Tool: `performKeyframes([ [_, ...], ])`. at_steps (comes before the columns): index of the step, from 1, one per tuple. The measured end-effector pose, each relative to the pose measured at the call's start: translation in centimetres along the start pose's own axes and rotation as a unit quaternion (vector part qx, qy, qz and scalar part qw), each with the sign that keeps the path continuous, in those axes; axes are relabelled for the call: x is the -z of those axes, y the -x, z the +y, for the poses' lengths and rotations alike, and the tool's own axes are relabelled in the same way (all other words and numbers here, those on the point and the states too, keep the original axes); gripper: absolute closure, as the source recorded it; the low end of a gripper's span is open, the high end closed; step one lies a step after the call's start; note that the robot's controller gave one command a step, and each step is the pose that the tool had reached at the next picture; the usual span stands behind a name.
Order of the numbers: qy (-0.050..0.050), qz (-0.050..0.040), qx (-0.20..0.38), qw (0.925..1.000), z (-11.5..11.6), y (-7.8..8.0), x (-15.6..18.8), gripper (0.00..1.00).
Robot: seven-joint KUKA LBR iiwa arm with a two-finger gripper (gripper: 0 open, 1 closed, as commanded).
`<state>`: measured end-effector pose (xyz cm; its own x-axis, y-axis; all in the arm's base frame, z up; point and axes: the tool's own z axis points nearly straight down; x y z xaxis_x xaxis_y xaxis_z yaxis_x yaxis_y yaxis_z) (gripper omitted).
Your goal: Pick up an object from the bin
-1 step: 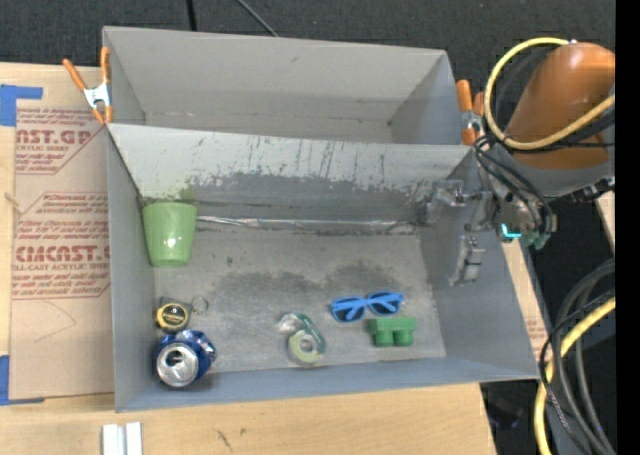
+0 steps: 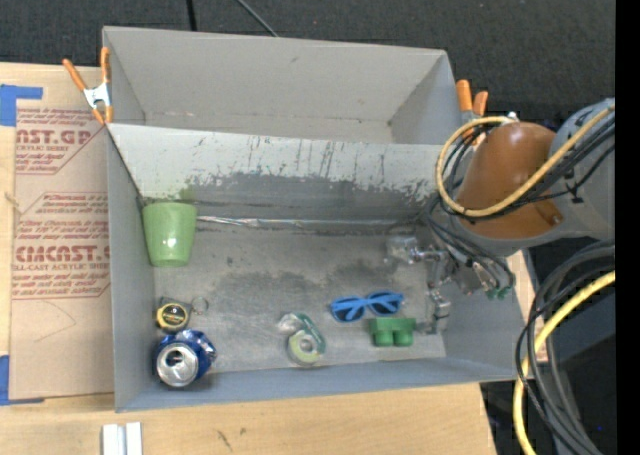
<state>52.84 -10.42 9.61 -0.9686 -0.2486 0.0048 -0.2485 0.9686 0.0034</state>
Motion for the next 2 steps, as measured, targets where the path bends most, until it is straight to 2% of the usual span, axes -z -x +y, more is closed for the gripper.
performKeyframes([
  [1,0.0,-0.0028,0.0,1.0,4.32,-2.47,-2.78,0.0],
  [2,-0.001,-0.0026,-0.001,1.0,4.07,-2.43,-2.6,1.0],
])
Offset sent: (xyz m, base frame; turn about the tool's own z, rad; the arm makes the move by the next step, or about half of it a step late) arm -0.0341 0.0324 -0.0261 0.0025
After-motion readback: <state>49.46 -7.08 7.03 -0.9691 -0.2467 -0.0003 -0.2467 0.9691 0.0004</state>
